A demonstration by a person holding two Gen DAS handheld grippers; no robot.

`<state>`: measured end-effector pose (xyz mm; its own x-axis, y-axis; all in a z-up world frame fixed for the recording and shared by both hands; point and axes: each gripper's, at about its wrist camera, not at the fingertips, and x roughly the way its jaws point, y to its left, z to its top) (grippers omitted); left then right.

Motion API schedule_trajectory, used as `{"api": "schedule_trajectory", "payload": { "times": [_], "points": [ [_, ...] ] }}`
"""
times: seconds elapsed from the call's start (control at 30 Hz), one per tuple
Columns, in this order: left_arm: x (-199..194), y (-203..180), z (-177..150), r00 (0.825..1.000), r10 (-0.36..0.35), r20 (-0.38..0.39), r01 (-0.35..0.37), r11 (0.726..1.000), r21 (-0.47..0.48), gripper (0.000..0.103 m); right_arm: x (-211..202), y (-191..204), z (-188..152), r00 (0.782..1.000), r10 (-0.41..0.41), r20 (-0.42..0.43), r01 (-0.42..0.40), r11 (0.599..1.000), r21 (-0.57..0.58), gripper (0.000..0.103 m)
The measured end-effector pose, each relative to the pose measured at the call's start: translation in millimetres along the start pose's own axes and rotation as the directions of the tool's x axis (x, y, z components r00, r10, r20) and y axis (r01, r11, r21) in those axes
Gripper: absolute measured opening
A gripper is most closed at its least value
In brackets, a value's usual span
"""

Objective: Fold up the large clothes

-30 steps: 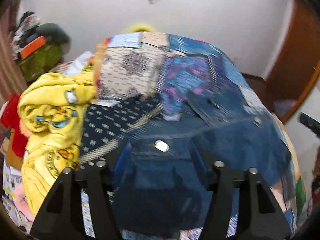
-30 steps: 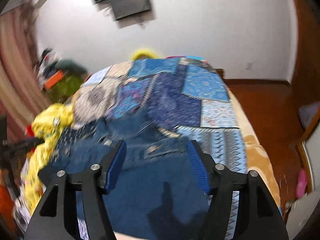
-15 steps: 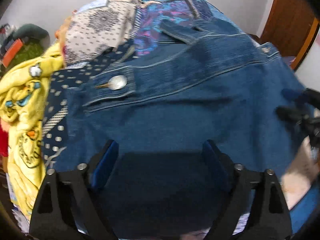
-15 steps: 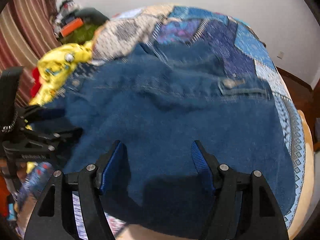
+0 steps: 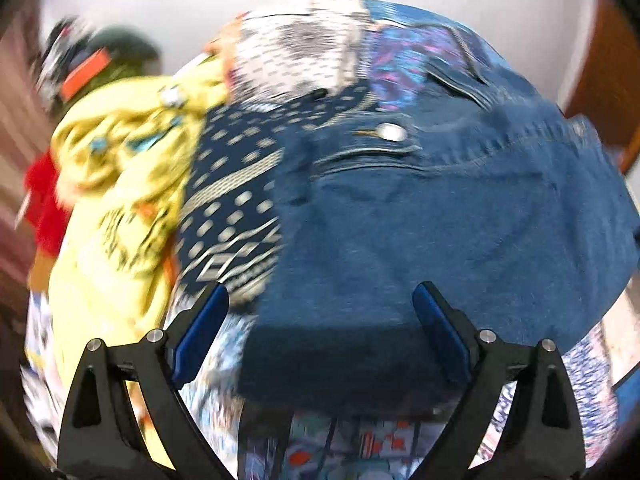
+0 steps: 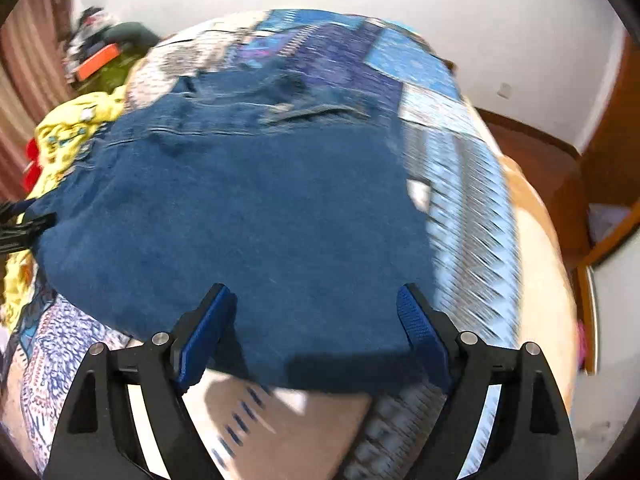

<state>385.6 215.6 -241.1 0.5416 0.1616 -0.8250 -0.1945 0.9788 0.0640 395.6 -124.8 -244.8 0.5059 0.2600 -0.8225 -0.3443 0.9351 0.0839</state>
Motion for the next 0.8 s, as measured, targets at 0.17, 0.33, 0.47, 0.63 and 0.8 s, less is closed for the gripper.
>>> {"api": "schedule_trajectory", "payload": {
  "times": [0.17,0.33,0.47,0.63,0.8],
  "points": [
    [-43,21,-16,0.997,0.065,0.047,-0.058,0.989,-0.134,0.094,-28,-13,-8,0.998,-0.065,-0.001,0.065,0.995,0.077,0.085],
    [-87,27,-26,0.995,0.023,0.102,-0.004,0.983,-0.181,0.094,-65,1,-7,0.996,-0.051,0.078,0.048,0.998,0.042,0.085],
    [-112,25,-33,0.986,-0.091,0.140,0.124,0.962,-0.245,0.094,-91,16,-2,0.988,-0.002,0.154,-0.004,0.999,0.040,0.086],
    [-105,10,-43,0.954,-0.251,0.162,0.292,0.899,-0.327,0.094,-99,41,10,0.970,0.062,0.233,-0.073,0.996,0.041,0.098],
    [-59,-1,-52,0.959,-0.269,0.093,0.283,0.866,-0.413,0.094,-85,64,11,0.973,0.072,0.219,-0.071,0.997,-0.011,0.099]
  ]
}}
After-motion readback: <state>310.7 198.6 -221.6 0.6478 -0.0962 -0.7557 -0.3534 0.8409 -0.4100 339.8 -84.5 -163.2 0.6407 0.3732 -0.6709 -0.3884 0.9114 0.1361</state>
